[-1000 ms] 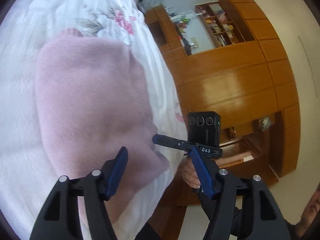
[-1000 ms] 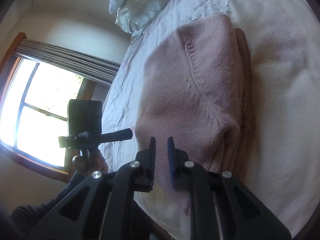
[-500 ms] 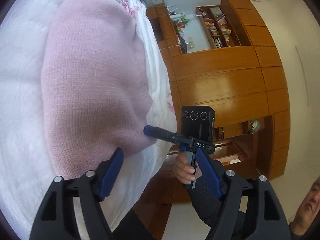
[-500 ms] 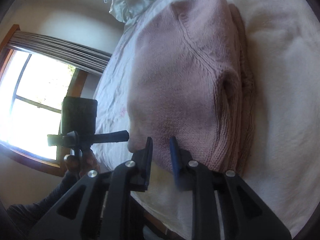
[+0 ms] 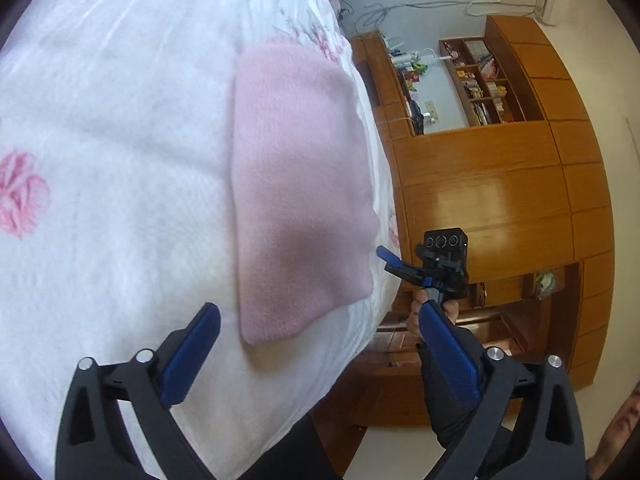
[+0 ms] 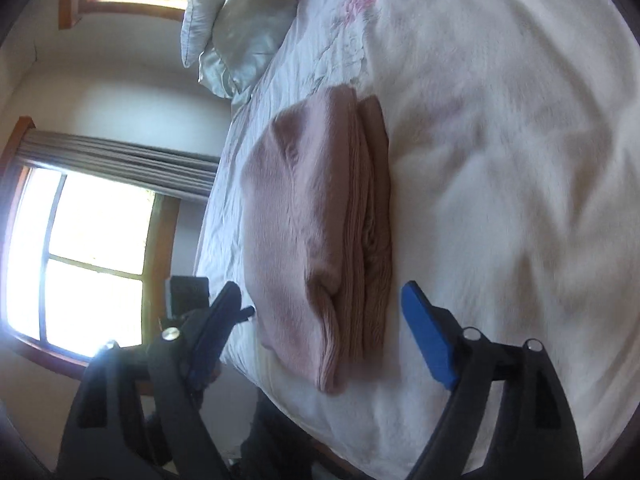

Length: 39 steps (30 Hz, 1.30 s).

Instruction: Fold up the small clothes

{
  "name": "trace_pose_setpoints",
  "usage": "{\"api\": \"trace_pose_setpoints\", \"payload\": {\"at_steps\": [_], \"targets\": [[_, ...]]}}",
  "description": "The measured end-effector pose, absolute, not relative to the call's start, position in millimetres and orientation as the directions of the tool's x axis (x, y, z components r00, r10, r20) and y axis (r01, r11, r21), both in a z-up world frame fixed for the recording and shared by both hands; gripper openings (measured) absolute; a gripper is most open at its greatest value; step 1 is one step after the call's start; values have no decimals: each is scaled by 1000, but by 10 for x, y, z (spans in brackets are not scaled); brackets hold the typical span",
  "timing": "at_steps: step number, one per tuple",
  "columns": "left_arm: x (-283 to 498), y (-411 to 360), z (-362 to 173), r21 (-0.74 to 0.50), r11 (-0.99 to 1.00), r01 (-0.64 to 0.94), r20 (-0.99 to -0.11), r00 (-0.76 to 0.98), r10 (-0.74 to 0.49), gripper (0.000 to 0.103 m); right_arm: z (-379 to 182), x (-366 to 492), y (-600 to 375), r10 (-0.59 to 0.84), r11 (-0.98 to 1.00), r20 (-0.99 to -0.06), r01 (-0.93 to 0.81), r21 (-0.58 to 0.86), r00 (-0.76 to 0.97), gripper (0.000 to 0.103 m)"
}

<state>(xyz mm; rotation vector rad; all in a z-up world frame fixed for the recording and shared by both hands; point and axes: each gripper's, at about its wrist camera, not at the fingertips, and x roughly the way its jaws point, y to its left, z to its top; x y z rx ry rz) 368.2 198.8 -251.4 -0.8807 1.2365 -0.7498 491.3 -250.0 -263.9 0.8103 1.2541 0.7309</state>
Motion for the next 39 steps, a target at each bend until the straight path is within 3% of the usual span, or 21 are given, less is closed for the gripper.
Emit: {"api": "trace_pose_setpoints", "payload": {"at_steps": [7, 18, 22, 23, 24, 26, 27, 30, 39], "targets": [[3957, 1720, -2873, -934, 358, 14, -352, 150, -924, 99, -2998, 5594, -2085, 845, 533, -530, -35, 846, 68, 86], [4203, 1319, -3115, -948, 318, 33, -314, 88, -945, 99, -3138, 5898, -1553, 849, 526, -528, -111, 843, 14, 91], [4232, 1234, -3104, -915, 404, 19, -400, 96, -911, 98, -3127, 5927, -1495, 855, 517, -518, -108, 849, 21, 91], [4226, 1210, -3082, -902, 430, 16, -427, 96, -899, 95, -3112, 5913, -1474, 844, 534, -535, -118, 837, 26, 82], [4225, 1185, -3064, -887, 462, 15, -459, 92, -884, 87, -3109, 5894, -1470, 833, 552, -553, -122, 825, 33, 61], [4237, 1213, -3070, -870, 493, -21, -492, 97, -865, 64, -3123, 5846, -1542, 844, 536, -534, -105, 838, 52, 52], [4233, 1232, -3066, -873, 487, -33, -488, 101, -867, 57, -3111, 5824, -1556, 847, 532, -529, -104, 840, 59, 50], [4213, 1235, -2985, -859, 512, -20, -511, 101, -853, 49, -3010, 5753, -1542, 838, 545, -538, -124, 829, 86, 47], [4197, 1546, -2410, -850, 524, 55, -510, 170, -843, 42, -2502, 5637, -1216, 846, 533, -517, -192, 824, 129, 45]]}}
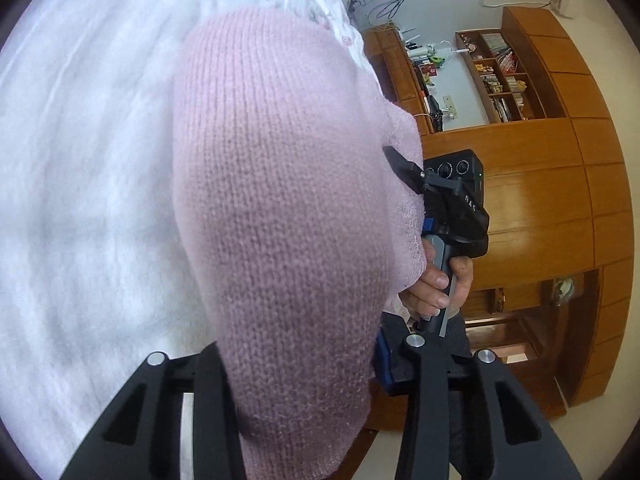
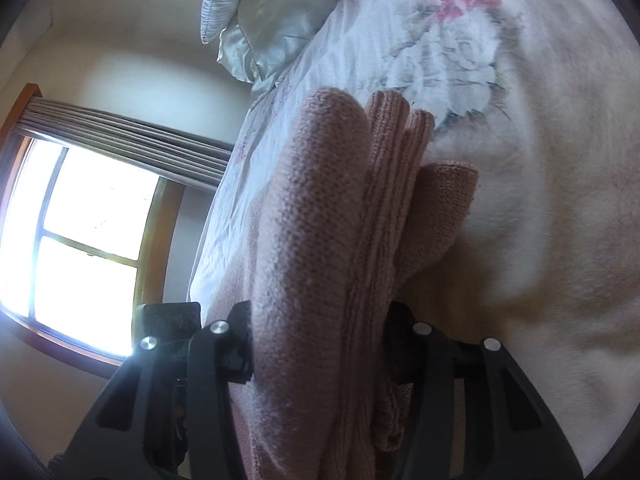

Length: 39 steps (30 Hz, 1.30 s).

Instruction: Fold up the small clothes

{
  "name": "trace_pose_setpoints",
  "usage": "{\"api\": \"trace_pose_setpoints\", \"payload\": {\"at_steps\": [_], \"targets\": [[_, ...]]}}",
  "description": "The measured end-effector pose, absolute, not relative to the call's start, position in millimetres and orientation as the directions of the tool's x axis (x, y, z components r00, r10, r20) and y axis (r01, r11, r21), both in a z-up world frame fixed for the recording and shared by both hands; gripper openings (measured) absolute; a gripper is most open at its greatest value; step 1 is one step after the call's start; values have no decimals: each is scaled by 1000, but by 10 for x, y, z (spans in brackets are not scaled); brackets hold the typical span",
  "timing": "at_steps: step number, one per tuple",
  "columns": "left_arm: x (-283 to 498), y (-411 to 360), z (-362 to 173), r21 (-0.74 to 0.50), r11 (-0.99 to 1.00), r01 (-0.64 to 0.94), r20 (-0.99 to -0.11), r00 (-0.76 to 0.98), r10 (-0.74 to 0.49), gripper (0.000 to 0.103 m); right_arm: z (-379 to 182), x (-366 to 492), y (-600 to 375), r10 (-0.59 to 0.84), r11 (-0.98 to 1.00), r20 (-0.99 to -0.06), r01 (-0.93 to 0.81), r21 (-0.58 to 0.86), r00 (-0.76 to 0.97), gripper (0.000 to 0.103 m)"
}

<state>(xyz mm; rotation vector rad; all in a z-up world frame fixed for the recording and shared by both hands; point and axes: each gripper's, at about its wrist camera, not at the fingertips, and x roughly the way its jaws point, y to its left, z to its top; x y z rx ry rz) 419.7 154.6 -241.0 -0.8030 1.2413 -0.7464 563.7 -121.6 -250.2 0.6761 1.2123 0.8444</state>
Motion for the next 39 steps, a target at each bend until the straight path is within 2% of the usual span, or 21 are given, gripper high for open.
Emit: {"api": "trace_pose_setpoints", "payload": {"at_steps": [5, 10, 11, 13, 14, 15, 16, 17, 18, 20, 21, 23, 26, 27, 28, 29, 32, 35, 37, 39], "targets": [[3942, 2093, -2063, -824, 560, 85, -528, 240, -814, 42, -2306, 5553, -536, 880, 471, -468, -268, 841, 78, 45], [3550, 2785, -2148, -816, 579, -5, -553, 302, -777, 42, -2586, 5433, 361, 879, 444, -475, -284, 850, -48, 46], [3474, 2895, -2241, -815, 579, -34, -560, 303, -771, 42, -2709, 5404, 533, 868, 454, -491, -281, 846, -77, 47], [3353, 3052, -2498, -802, 589, -96, -589, 291, -754, 45, -2942, 5362, 770, 832, 504, -545, -267, 821, -105, 58], [3303, 3118, -2666, -794, 592, -138, -605, 280, -746, 52, -3012, 5348, 810, 819, 526, -566, -266, 808, -98, 69], [3270, 3145, -2788, -806, 568, -168, -592, 276, -757, 58, -3032, 5335, 793, 824, 523, -559, -255, 813, -92, 73], [3240, 3160, -2839, -827, 533, -177, -561, 290, -775, 58, -3012, 5323, 741, 825, 527, -558, -243, 815, -84, 76], [3218, 3164, -2824, -839, 516, -174, -544, 307, -781, 63, -2952, 5309, 645, 816, 547, -574, -234, 803, -61, 87], [3198, 3179, -2775, -850, 499, -171, -527, 321, -787, 75, -2852, 5287, 511, 813, 561, -581, -240, 792, -18, 89], [3122, 3282, -2603, -860, 486, -156, -506, 385, -772, 93, -2628, 5255, 240, 814, 572, -577, -252, 781, 59, 89], [3081, 3362, -2491, -848, 510, -147, -520, 423, -742, 93, -2522, 5270, 130, 813, 577, -575, -249, 778, 91, 89], [3040, 3518, -2251, -828, 548, -121, -525, 512, -680, 93, -2342, 5286, 45, 812, 581, -569, -267, 769, 127, 81], [3126, 3663, -1998, -902, 432, -14, -350, 612, -709, 93, -2312, 5348, 242, 800, 596, -590, -269, 757, 113, 64], [3194, 3650, -1956, -925, 378, 33, -280, 614, -738, 94, -2361, 5351, 351, 801, 592, -591, -260, 762, 92, 47], [3280, 3624, -1943, -943, 324, 76, -216, 601, -770, 94, -2429, 5364, 454, 793, 601, -606, -255, 757, 71, 37], [3361, 3581, -1959, -955, 280, 99, -170, 590, -789, 95, -2460, 5327, 573, 772, 626, -629, -274, 730, 91, 14], [3578, 3469, -2211, -981, 169, 92, -95, 530, -843, 95, -2509, 5349, 542, 774, 631, -613, -272, 726, 159, 14], [3688, 3241, -2470, -978, 209, 17, -175, 486, -856, 93, -2784, 5422, 486, 730, 683, -665, -198, 703, 156, 17], [3702, 3223, -2463, -978, 209, 8, -181, 469, -865, 93, -2714, 5391, 497, 728, 684, -669, -227, 693, 151, 23], [3742, 3263, -2244, -980, 182, 82, -122, 475, -871, 94, -2444, 5315, 514, 734, 677, -649, -279, 681, 198, 25]]}}
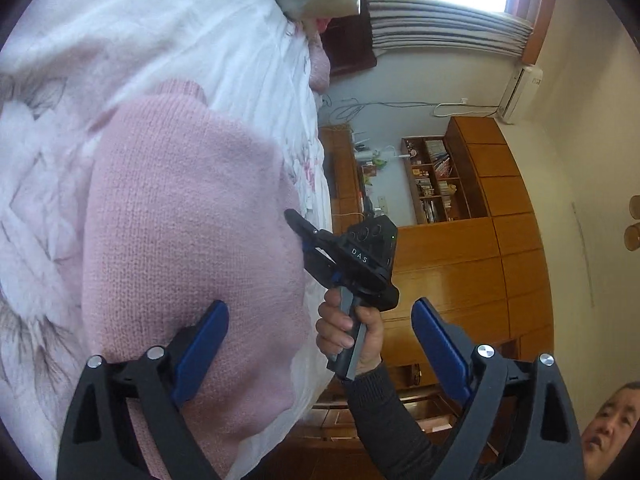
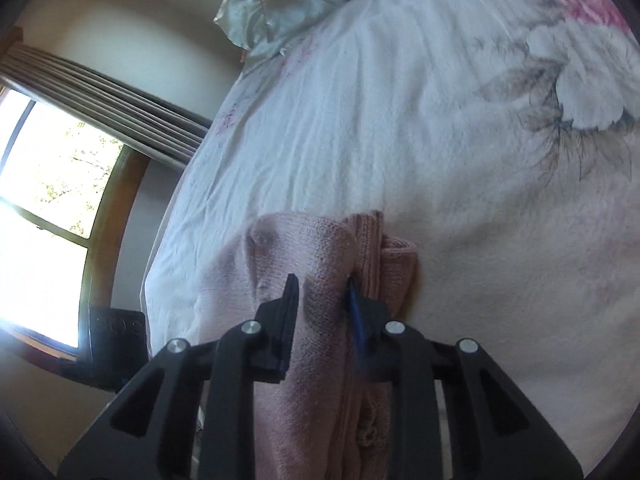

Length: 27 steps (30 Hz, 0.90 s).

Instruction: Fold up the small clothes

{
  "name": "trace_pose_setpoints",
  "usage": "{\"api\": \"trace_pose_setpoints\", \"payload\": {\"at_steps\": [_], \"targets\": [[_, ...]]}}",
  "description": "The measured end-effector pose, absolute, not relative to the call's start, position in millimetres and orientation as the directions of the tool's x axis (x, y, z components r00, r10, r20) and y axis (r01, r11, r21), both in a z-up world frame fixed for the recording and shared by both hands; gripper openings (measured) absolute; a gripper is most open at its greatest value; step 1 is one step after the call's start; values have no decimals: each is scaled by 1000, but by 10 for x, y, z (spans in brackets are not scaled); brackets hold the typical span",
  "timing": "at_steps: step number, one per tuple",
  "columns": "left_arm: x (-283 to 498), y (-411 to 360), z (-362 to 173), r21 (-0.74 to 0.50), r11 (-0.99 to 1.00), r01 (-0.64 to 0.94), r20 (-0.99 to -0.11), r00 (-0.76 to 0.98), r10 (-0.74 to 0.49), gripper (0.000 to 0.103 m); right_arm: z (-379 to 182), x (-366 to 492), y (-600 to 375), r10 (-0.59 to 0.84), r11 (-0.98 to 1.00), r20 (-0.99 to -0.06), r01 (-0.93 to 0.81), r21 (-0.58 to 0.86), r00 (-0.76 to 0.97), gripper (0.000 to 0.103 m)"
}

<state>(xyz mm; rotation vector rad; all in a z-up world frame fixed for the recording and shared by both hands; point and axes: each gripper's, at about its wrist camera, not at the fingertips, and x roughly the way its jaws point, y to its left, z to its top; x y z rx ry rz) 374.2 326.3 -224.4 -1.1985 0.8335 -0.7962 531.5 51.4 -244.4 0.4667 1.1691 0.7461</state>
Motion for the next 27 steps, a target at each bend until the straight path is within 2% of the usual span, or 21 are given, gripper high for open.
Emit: {"api": "trace_pose_setpoints", "payload": {"at_steps": [2, 5, 8, 9, 10, 11, 13, 16, 17, 19, 21, 22, 23, 24, 25, 26, 27], "targets": [[3859, 3326, -1988, -967, 198, 162, -95, 492, -865, 98, -2205, 5223, 566, 765, 642, -606, -333, 691, 218, 26], [4241, 3389, -1949, -964, 220, 152, -118, 495, -861, 99, -2217, 5175, 763, 773, 626, -611, -363, 690, 172, 30], [4591, 3393, -2314, -948, 315, 38, -262, 465, -846, 98, -2520, 5251, 629, 704, 706, -686, -293, 645, 184, 29], [4623, 3451, -2474, -945, 325, 23, -280, 454, -846, 93, -2620, 5278, 516, 700, 713, -688, -257, 653, 193, 30], [4638, 3458, -2553, -947, 320, 28, -273, 458, -846, 90, -2700, 5293, 415, 718, 695, -671, -226, 682, 186, 27], [4634, 3466, -2596, -952, 305, 35, -255, 462, -849, 88, -2727, 5280, 328, 721, 693, -666, -209, 691, 191, 36], [4607, 3476, -2603, -954, 296, 49, -241, 461, -854, 88, -2644, 5204, 251, 728, 685, -651, -230, 691, 214, 37], [4565, 3523, -2477, -941, 335, 53, -272, 473, -838, 89, -2299, 5002, 261, 774, 633, -579, -318, 706, 257, 36], [4477, 3537, -2394, -940, 333, 78, -255, 490, -834, 90, -2207, 4926, 304, 792, 610, -557, -347, 712, 250, 36], [4328, 3477, -2235, -950, 270, 157, -164, 483, -860, 92, -2147, 4810, 421, 824, 563, -529, -392, 727, 202, 36], [4257, 3329, -2228, -944, 274, 186, -170, 436, -884, 92, -2322, 4784, 556, 836, 536, -537, -384, 752, 115, 35], [4269, 3264, -2326, -939, 304, 160, -216, 414, -884, 92, -2455, 4781, 619, 820, 552, -566, -373, 745, 83, 32], [4293, 3225, -2474, -933, 340, 115, -271, 396, -877, 92, -2595, 4794, 640, 796, 583, -600, -367, 725, 79, 14], [4297, 3230, -2588, -931, 347, 111, -280, 395, -875, 83, -2698, 4828, 621, 767, 620, -635, -367, 694, 94, 0], [4318, 3269, -2654, -930, 355, 96, -291, 399, -870, 77, -2739, 4849, 564, 764, 626, -638, -357, 693, 100, 0], [4320, 3322, -2691, -937, 346, 54, -297, 401, -866, 61, -2741, 4860, 502, 777, 616, -623, -321, 719, 96, 0], [4288, 3362, -2655, -940, 337, 43, -292, 404, -867, 64, -2658, 4817, 475, 781, 613, -616, -318, 723, 107, 5]]}}
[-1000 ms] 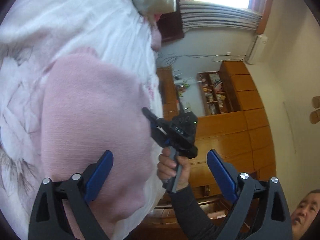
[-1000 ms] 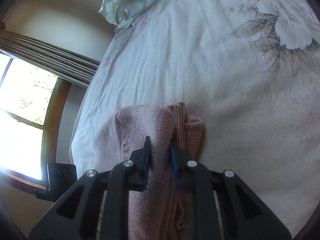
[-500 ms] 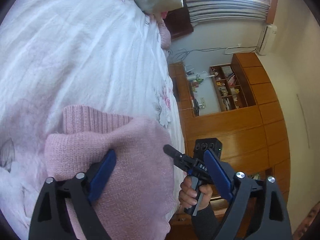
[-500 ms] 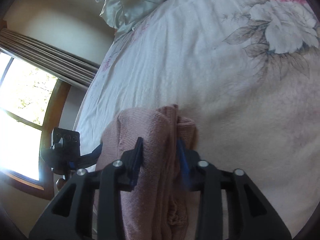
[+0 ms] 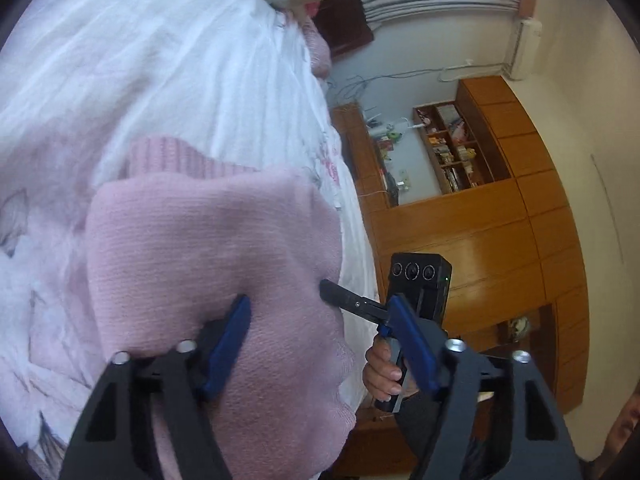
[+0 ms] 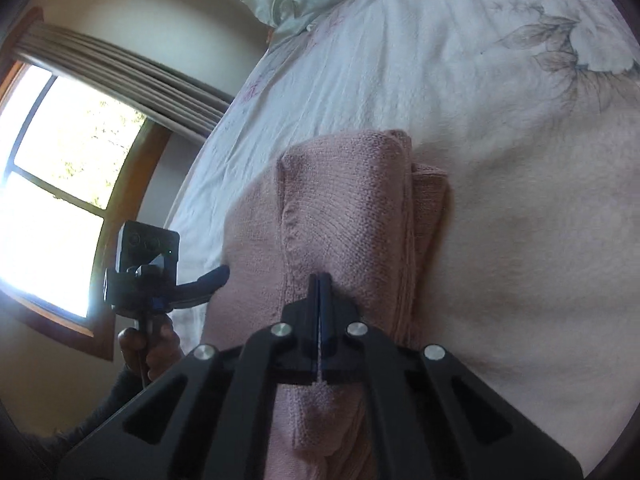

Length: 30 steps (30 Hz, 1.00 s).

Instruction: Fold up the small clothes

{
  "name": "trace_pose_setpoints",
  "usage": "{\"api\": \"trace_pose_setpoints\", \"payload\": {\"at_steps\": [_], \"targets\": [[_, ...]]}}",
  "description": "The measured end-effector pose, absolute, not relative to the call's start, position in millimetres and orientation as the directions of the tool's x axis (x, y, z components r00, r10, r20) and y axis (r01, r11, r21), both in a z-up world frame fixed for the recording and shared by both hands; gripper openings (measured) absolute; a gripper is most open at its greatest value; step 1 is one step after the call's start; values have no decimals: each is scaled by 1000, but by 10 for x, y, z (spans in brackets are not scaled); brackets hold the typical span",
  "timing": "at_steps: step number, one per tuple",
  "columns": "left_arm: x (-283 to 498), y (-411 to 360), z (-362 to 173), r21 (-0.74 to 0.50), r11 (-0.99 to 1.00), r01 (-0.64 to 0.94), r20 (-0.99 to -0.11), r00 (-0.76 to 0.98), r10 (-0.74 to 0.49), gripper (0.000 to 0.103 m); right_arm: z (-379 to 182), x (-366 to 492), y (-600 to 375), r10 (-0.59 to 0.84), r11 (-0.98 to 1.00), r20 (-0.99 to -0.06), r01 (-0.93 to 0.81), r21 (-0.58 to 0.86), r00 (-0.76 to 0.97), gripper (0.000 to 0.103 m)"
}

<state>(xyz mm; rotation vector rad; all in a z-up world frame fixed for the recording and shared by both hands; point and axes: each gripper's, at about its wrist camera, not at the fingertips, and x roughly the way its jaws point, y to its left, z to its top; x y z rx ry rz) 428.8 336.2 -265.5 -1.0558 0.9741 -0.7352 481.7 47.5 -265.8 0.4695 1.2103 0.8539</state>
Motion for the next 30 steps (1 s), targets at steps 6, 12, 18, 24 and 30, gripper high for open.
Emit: {"api": "trace_pose_setpoints", "payload": {"at_steps": [6, 12, 18, 24, 30], "targets": [[3745, 3149, -2250, -921, 332, 205, -260, 315, -913, 85, -2407, 4351, 704, 794, 537, -608, -457, 709, -9, 14], [3699, 3197, -2750, -918, 391, 71, -354, 298, -886, 45, -2887, 4515, 360, 797, 581, -604, -278, 765, 5, 0], [3325, 3170, -2321, -924, 338, 180, -279, 289, -916, 75, -2534, 4168, 484, 847, 484, -530, -353, 801, -43, 8], [3324, 3140, -2830, -928, 369, 46, -345, 259, -902, 57, -3035, 4357, 224, 802, 582, -598, -204, 787, -17, 0], [3039, 3131, -2522, -945, 303, 122, -262, 275, -925, 73, -2602, 3898, 398, 841, 487, -537, -340, 805, -67, 7]]}}
